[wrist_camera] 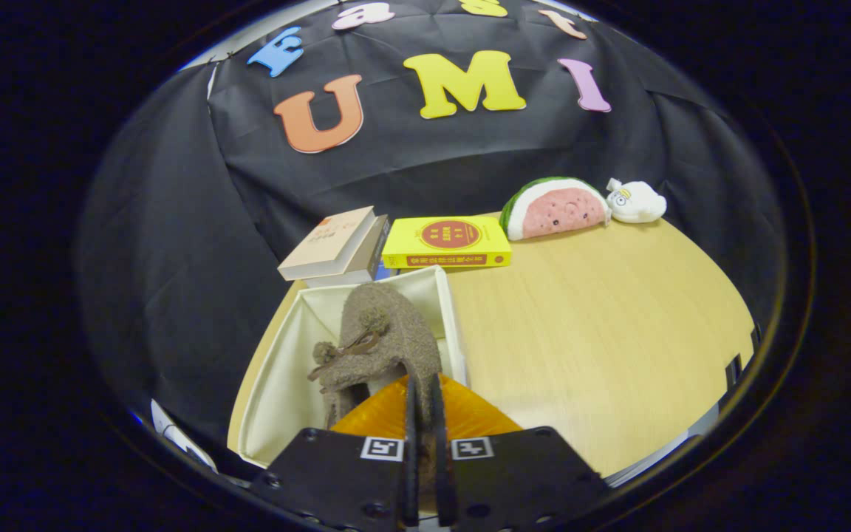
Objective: Open the storage box then place both shoes into the box .Put the left shoe in first, then the right shoe, with the right side of both shoes facing outward in a uniform manner.
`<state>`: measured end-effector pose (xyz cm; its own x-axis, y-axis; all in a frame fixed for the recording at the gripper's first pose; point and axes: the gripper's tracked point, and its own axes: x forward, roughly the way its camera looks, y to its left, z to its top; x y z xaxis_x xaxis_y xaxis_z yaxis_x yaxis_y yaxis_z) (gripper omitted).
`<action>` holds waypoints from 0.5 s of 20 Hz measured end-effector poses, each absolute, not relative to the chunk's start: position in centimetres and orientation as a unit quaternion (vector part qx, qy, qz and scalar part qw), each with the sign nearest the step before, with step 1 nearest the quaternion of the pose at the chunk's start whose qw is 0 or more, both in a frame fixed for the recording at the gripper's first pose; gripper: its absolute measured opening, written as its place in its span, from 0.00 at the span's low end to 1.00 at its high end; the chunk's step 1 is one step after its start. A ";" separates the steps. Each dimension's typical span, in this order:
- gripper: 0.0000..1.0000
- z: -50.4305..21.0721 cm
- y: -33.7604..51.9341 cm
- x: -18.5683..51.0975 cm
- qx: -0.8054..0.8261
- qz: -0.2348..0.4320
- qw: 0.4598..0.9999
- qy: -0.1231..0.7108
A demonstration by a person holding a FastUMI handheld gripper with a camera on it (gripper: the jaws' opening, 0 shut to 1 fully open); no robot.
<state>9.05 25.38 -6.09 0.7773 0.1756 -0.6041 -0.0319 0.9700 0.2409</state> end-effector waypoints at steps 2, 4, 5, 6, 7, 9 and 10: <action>0.21 -5.2 24.7 8.7 0.106 0.054 0.942 0.314; 0.39 -4.2 24.6 8.4 0.099 0.061 0.948 0.296; 0.46 -3.7 24.4 8.0 0.093 0.067 0.951 0.288; 0.53 -3.1 24.2 7.8 0.089 0.071 0.954 0.277; 0.61 -2.4 23.6 7.6 0.083 0.070 0.959 0.263; 0.70 -1.0 22.3 7.3 0.075 0.066 0.969 0.226; 0.73 -0.2 21.3 7.1 0.064 0.056 0.975 0.204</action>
<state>7.15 21.34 -0.23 0.9108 0.1354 -0.3900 -0.0832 0.9855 0.1480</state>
